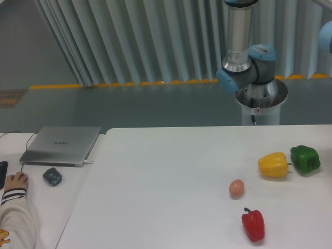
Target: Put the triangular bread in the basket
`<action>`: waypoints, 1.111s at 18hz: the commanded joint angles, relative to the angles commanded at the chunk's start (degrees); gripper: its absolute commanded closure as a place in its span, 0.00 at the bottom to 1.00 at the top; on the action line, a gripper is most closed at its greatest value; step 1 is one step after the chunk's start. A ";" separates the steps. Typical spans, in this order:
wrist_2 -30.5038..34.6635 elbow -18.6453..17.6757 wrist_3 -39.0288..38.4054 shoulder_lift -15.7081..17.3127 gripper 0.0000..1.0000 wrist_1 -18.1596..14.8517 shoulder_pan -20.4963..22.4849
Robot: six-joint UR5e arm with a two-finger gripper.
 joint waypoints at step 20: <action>0.88 4.05 0.43 -7.03 0.00 0.17 -6.95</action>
